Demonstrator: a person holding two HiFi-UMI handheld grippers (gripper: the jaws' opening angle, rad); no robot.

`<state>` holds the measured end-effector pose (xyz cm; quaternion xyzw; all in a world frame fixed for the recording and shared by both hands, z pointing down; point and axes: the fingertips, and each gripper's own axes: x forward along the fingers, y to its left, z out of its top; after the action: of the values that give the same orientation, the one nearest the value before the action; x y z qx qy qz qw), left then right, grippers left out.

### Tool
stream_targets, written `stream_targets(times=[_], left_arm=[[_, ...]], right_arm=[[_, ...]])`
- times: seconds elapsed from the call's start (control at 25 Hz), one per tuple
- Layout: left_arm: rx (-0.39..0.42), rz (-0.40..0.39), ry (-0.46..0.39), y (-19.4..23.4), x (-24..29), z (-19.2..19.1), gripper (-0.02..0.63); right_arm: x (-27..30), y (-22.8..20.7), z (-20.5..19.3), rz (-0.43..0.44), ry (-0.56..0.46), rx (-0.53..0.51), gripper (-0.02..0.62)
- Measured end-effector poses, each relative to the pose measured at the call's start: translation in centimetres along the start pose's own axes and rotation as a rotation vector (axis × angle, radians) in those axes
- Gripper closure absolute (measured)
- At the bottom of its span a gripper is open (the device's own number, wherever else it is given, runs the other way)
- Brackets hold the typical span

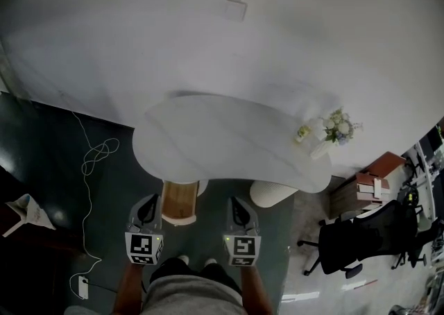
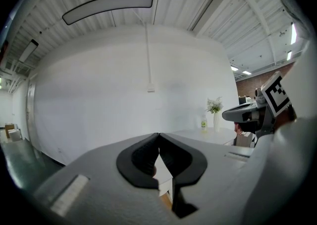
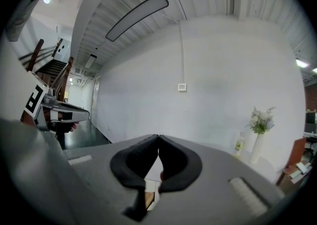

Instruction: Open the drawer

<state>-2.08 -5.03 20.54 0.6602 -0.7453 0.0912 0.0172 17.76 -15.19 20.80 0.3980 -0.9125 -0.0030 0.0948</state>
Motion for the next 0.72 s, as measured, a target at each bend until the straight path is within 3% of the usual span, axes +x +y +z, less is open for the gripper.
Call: stream_targets(times=[0.72], left_arm=[[0.011, -0.020, -0.015, -1.4, -1.1, 0.9, 0.595]], right_arm=[[-2.4, -0.3, 0.1, -0.015, -0.017, 0.015, 0.589]])
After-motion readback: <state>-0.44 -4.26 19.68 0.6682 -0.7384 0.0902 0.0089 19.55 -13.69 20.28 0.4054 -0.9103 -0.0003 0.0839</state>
